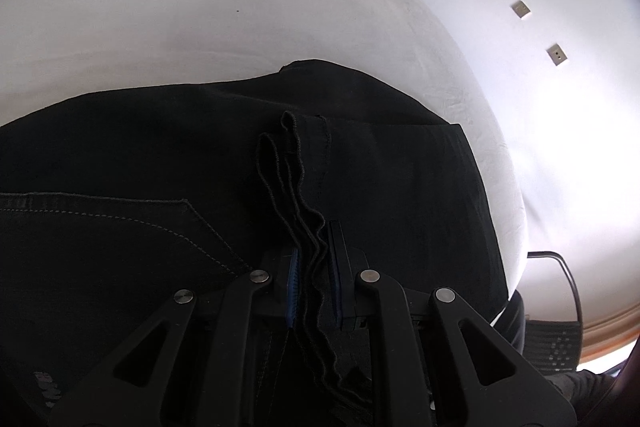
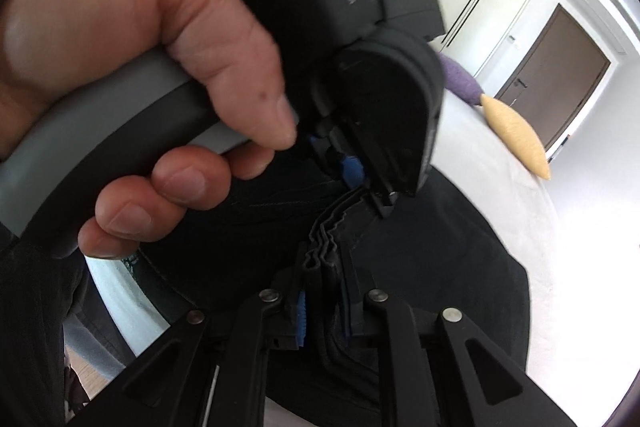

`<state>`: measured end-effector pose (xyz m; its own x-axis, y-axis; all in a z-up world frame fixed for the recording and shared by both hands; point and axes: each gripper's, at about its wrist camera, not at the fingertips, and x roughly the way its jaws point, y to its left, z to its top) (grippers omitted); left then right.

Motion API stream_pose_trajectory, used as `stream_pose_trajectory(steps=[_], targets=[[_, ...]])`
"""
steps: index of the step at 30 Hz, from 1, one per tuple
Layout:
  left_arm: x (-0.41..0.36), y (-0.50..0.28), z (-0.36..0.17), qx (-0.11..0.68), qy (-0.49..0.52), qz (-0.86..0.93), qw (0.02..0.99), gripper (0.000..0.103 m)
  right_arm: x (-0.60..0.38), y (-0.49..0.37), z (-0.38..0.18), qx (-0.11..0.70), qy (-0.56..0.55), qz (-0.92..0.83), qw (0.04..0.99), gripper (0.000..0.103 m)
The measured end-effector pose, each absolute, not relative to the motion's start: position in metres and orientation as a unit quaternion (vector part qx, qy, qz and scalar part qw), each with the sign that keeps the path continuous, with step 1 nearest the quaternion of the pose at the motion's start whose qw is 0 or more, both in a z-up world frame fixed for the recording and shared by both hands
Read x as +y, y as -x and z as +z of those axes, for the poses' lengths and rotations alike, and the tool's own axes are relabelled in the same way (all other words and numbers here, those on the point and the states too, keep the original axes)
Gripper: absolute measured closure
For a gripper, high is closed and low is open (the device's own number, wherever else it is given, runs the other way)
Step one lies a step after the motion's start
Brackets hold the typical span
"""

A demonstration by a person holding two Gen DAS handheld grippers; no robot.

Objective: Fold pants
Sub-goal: 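Lay the folded legs onto the waist with the right tool and release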

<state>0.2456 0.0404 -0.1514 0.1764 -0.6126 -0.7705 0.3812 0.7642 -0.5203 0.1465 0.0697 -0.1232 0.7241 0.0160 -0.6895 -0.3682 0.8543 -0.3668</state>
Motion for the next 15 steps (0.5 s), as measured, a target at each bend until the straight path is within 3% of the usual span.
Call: stream_pose_trajectory(steps=[3, 7, 10, 15], targets=[[0.047, -0.238, -0.146, 0.546, 0.099, -0.311, 0.772, 0.086, 0.059, -0.15, -0.123, 0.36, 0.223, 0.119, 0.898, 0.078], [0.058, -0.23, -0.13, 0.528, 0.075, -0.262, 0.804, 0.086, 0.044, -0.142, -0.122, 0.364, 0.188, 0.137, 0.902, 0.054], [0.062, -0.221, -0.115, 0.51, 0.049, -0.227, 0.829, 0.086, 0.018, -0.129, -0.109, 0.371, 0.133, 0.163, 0.904, 0.053], [0.028, -0.197, -0.1, 0.463, -0.035, -0.235, 0.854, 0.086, -0.069, -0.125, -0.086, 0.397, -0.048, 0.188, 0.897, 0.055]])
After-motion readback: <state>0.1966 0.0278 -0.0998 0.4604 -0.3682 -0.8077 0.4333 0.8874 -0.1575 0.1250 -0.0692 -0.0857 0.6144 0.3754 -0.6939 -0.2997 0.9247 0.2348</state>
